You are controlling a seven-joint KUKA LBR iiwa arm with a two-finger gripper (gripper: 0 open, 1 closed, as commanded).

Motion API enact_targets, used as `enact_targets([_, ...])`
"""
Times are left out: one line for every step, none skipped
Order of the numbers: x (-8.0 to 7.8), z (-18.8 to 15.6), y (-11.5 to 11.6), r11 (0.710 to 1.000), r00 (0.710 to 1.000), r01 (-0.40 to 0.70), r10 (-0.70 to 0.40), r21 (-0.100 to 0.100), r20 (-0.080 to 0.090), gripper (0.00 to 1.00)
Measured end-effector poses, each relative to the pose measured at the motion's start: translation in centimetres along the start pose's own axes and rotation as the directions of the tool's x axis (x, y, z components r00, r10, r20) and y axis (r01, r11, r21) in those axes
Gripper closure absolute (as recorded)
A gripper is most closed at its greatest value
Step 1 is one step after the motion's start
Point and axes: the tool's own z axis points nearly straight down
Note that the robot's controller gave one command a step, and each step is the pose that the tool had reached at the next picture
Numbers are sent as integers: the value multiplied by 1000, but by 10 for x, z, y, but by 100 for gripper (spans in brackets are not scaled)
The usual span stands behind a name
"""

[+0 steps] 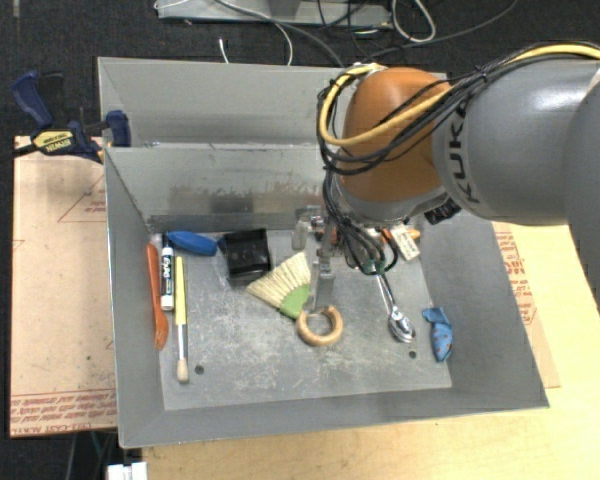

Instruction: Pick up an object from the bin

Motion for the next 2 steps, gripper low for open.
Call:
enact_targets([-1, -2, 0, 1000, 1000, -2, 2, 0, 5, 0])
enact_targets([15, 72, 12, 995, 995, -102, 102, -2, 8, 0])
